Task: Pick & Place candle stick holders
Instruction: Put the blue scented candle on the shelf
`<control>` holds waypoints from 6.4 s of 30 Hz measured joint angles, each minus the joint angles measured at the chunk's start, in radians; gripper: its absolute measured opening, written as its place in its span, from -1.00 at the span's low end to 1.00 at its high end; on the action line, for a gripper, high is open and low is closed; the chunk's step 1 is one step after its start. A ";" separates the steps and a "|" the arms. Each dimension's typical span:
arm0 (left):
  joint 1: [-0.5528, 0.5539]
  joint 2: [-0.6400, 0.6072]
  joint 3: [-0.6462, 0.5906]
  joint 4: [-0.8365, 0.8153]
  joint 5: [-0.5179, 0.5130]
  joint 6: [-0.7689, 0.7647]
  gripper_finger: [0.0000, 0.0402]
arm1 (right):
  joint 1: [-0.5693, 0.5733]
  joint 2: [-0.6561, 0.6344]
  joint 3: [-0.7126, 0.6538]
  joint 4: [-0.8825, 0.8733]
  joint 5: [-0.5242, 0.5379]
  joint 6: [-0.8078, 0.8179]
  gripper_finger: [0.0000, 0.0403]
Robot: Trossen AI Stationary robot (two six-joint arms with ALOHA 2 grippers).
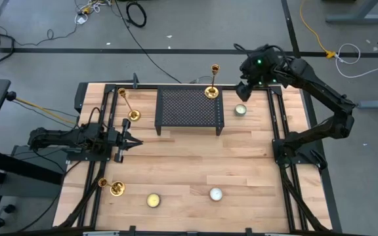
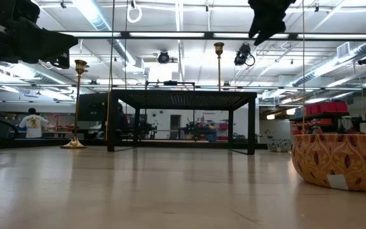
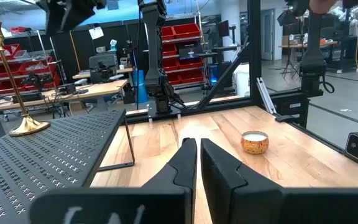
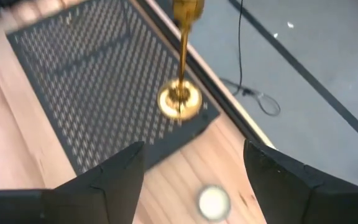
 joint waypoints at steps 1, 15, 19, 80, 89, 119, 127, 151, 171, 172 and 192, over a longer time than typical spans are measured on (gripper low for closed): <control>0.000 0.000 0.000 0.000 0.000 0.000 -0.87 | 0.001 0.000 0.000 -0.019 0.000 -0.013 0.35; 0.000 0.000 0.000 0.000 0.000 0.000 -0.87 | 0.074 -0.068 -0.125 -0.091 -0.005 -0.090 0.35; 0.000 0.000 0.000 0.000 0.000 0.000 -0.87 | 0.094 -0.113 -0.205 -0.104 -0.004 -0.121 0.35; 0.000 0.000 0.000 0.000 0.000 0.000 -0.87 | -0.065 0.139 -0.622 0.349 0.079 -0.366 0.35; 0.000 0.000 0.000 0.000 0.000 0.000 -0.87 | -0.064 0.140 -0.745 0.418 0.102 -0.349 0.35; 0.000 0.000 0.000 0.000 0.000 0.000 -0.87 | -0.063 0.108 -0.806 0.478 0.191 -0.235 0.33; 0.000 0.000 0.000 0.000 0.000 0.000 -0.87 | -0.074 0.108 -0.806 0.470 0.257 -0.222 0.78; 0.000 0.000 0.000 0.000 0.000 0.000 -0.87 | -0.154 0.182 -0.805 0.561 0.125 -0.201 0.94; 0.000 0.000 0.000 0.000 0.000 0.000 -0.87 | -0.154 0.262 -0.804 0.618 0.125 -0.196 0.86; 0.000 0.000 0.000 0.000 0.000 0.000 -0.87 | -0.154 0.262 -0.804 0.618 0.125 -0.196 0.84; 0.000 0.000 0.000 0.000 0.000 0.000 -0.87 | -0.154 0.262 -0.804 0.617 0.128 -0.196 0.55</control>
